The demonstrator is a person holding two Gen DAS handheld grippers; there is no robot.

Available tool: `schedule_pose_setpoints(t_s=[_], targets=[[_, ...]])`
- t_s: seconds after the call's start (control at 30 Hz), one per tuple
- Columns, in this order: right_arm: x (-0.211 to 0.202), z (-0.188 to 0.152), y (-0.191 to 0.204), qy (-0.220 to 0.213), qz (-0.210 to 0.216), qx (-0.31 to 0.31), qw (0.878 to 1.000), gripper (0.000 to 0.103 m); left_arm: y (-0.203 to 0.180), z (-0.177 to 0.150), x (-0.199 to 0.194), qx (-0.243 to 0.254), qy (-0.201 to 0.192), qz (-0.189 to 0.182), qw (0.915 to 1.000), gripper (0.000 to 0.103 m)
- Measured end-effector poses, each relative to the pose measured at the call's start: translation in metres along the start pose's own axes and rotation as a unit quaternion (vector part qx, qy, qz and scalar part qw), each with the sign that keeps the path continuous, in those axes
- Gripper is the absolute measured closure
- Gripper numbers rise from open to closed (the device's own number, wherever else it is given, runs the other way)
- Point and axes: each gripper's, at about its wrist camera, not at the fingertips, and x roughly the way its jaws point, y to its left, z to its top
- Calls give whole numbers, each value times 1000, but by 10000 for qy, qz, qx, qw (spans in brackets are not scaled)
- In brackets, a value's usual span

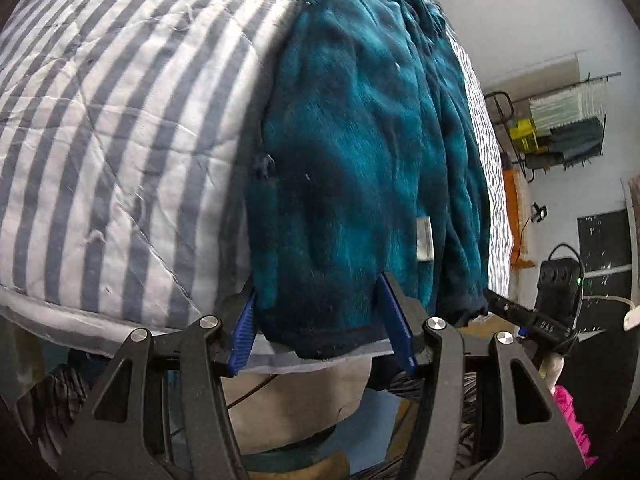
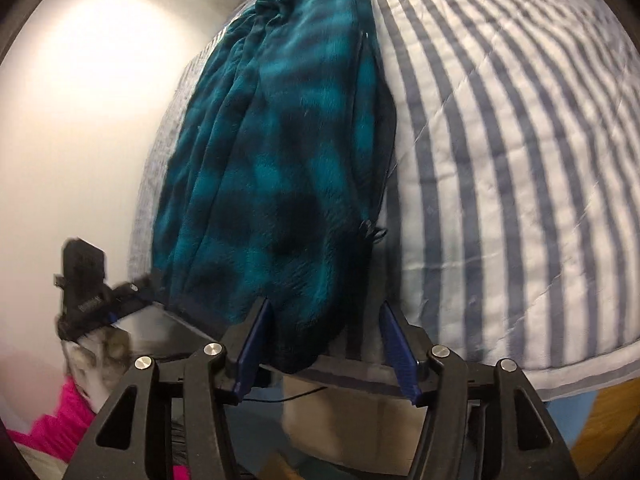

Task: Fold large clothes
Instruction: 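Move both open tools down and grasp the hem of the folded shirt, then lift the hem with both tools and fold it over toward the collar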

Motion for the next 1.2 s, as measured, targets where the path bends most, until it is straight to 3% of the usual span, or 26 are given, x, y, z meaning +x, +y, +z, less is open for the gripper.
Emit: schedule_pose_setpoints(t_s=[0.1,0.13,0.17,0.23,0.27,0.3,0.37,0.43,0.5,0.57,0.67,0.9,1.2], targets=[[7,-1,3,22,227,46,9997,44,-5,-1,2,86,4,32,10000,52],[9,-1,6,64,286,5,9996,50,-8,-2,3,130,1,76,9999,57],[14,-3,10,181,340,-63,9992,63,-11,-2,5,176,2,107,9998,61],[20,-5,19,233,217,-221,9992,73,-16,-1,4,264,-13,131,9996,76],[19,-5,20,229,229,-258,9991,81,-19,-3,2,309,-47,154,9994,79],[14,-7,19,218,265,-258,9991,84,-21,-3,1,323,-76,146,9993,85],[-2,-8,23,70,460,-260,9986,90,-26,-4,-6,309,-147,46,9994,87],[-20,-9,31,-142,610,-329,9975,91,-31,-7,-18,329,-247,-84,9991,87],[-31,-11,35,-310,497,-515,9970,91,-37,-11,-30,393,-381,-188,9983,88],[-19,-11,30,-133,327,-430,9985,92,-42,-11,-35,514,-477,-150,9974,88],[7,-12,25,159,-10,-372,9992,92,-33,-7,-18,365,-242,-15,9990,88],[-21,9,38,-230,657,-282,9972,92,-48,5,-33,359,-385,-257,9983,88],[-56,54,59,-588,872,-412,9936,93,-80,54,-60,452,-730,-440,9953,88]])
